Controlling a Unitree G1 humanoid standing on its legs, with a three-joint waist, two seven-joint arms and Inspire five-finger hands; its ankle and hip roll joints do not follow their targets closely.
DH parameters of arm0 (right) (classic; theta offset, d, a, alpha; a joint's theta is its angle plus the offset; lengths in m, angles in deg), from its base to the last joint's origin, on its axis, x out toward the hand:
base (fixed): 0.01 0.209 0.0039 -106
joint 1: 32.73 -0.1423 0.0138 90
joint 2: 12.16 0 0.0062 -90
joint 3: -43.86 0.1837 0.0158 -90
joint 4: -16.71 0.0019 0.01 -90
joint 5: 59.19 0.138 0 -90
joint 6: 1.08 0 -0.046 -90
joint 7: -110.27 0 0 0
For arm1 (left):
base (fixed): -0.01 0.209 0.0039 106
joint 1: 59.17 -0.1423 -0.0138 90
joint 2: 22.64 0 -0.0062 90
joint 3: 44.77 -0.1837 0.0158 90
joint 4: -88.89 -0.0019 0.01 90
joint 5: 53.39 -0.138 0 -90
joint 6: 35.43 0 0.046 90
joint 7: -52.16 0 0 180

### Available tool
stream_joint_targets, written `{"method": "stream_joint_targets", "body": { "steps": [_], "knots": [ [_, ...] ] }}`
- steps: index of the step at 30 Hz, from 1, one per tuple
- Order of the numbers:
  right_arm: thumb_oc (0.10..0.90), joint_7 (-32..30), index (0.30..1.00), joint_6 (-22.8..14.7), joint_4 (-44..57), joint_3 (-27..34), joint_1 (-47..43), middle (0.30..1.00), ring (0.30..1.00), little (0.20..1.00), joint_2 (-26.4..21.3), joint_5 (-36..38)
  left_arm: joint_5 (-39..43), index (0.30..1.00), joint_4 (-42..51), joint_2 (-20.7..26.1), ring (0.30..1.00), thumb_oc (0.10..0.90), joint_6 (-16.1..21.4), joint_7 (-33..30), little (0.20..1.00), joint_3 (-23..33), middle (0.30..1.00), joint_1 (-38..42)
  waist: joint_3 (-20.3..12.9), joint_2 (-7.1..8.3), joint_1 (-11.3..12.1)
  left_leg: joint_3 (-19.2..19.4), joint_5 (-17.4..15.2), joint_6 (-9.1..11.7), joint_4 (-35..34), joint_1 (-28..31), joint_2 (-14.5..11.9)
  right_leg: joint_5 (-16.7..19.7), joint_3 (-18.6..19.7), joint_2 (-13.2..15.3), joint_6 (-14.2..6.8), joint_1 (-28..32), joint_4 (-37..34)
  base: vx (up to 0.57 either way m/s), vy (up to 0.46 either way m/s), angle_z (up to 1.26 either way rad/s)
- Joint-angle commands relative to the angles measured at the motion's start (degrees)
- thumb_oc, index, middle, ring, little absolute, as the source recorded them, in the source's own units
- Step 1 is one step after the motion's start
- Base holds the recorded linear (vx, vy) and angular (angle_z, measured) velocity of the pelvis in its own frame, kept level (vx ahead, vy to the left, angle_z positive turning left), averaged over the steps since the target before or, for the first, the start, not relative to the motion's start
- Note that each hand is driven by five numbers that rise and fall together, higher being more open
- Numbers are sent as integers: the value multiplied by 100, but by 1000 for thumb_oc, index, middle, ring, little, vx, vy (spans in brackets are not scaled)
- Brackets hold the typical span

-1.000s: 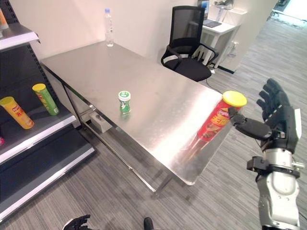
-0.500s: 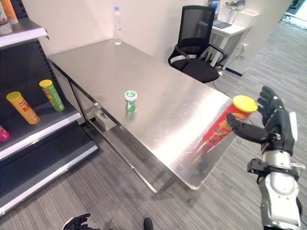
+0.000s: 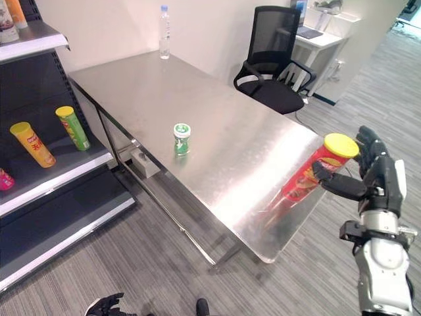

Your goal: Put the goods on the table back onto the shelves and tidy them up.

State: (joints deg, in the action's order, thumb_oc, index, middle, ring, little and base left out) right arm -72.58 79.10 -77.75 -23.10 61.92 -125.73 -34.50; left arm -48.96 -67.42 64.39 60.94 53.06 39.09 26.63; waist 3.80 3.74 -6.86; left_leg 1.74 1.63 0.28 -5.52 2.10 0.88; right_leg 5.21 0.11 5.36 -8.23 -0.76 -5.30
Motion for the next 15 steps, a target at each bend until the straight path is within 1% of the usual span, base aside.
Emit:
{"method": "stream_joint_targets", "body": {
  "steps": [1, 11, 15],
  "knots": [
    [800, -80, 900, -510, -144, 320, -801, 900, 900, 900, -606, 455, 66, 900, 106, 246, 900, 800, 165, 39, 900, -108, 900, 223, -187, 152, 318, 337, -698, 344, 70, 348, -277, -208, 65, 155, -487, -34, 68, 16, -5, 4],
    [800, -53, 900, -471, -404, 252, -875, 900, 900, 900, -662, 566, 71, 900, 93, 267, 900, 800, 141, 44, 900, -115, 900, 196, -198, 172, 365, 327, -694, 355, 72, 349, -280, -212, 18, 167, -490, -3, 66, 5, 0, 5],
    [800, -45, 900, -327, -719, 237, -875, 900, 900, 900, -1025, 351, 80, 900, 83, 275, 900, 800, 138, 52, 900, -121, 900, 210, -192, 219, 364, 324, -686, 370, 67, 335, -288, -212, -10, 172, -498, -10, 76, 0, 0, 0]
  ]
}}
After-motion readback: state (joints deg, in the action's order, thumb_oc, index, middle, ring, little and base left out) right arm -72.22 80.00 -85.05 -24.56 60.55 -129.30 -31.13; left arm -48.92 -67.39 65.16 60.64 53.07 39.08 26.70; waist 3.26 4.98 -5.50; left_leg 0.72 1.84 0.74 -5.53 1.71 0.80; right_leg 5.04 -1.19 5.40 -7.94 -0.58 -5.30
